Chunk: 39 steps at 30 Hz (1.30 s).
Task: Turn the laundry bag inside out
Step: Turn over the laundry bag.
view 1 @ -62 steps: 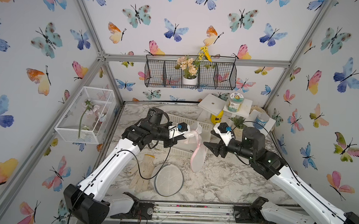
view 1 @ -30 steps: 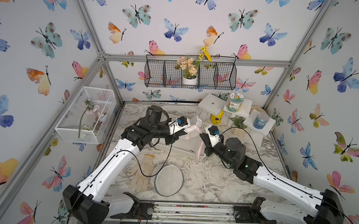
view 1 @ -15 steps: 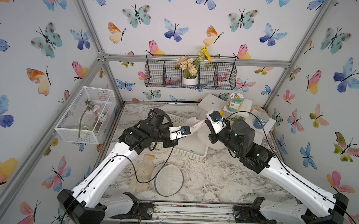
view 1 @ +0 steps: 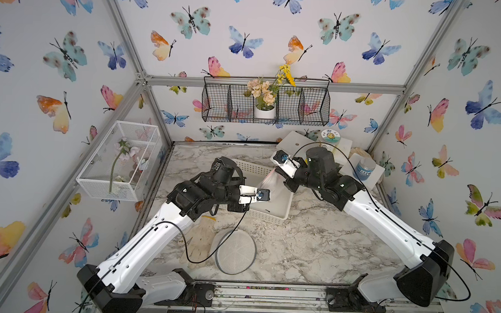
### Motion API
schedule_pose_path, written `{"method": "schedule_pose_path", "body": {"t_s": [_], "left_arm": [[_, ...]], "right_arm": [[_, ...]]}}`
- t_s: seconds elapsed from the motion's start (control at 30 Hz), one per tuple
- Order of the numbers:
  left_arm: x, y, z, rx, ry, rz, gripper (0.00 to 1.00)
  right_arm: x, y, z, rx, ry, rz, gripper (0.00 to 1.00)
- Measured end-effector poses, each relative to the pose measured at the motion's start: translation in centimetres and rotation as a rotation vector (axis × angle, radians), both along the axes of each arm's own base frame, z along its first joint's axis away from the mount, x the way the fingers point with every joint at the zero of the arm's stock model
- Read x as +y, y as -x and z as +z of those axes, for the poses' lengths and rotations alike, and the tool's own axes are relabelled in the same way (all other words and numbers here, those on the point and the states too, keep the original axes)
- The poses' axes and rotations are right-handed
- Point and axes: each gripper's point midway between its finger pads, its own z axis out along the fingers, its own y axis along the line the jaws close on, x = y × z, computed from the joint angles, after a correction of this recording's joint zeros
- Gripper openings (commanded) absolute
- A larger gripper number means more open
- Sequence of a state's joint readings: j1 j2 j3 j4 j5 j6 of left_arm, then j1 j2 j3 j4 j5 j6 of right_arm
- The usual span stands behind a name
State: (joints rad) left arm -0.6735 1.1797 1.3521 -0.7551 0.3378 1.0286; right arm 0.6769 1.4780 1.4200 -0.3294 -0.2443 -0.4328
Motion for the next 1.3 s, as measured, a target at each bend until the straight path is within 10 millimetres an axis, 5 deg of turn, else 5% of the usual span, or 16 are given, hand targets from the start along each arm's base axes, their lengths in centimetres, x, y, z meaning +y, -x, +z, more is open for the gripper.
{"method": "schedule_pose_path", "body": {"t_s": [0.33,0.6,0.73,0.87,1.1,1.3], "left_arm": [[-0.4,1.6,0.8,0.084,0.245,0.001,0.0],[-0.4,-0.2,1.7,0.238,0.53,0.086,0.0],[-0.9,-0.2,3.3,0.321,0.637,0.08,0.0],[-1.5,-0.2,3.9,0.402,0.687,0.071,0.0],[-2.5,-0.1,3.1,0.559,0.717,0.052,0.0],[-3.3,-0.3,2.3,0.661,0.702,0.048,0.0]], "right_arm": [[0.7,-0.2,-3.8,0.307,-0.12,0.156,0.48],[-5.7,-1.4,-0.9,0.393,-0.282,-0.071,0.74],[-8.6,-1.4,2.3,0.358,-0.36,-0.19,0.74],[-9.5,-0.8,3.8,0.328,-0.373,-0.222,0.68],[-8.5,2.9,1.9,0.233,-0.428,-0.045,0.64],[-7.0,3.4,3.1,0.066,-0.415,0.117,0.58]]}}
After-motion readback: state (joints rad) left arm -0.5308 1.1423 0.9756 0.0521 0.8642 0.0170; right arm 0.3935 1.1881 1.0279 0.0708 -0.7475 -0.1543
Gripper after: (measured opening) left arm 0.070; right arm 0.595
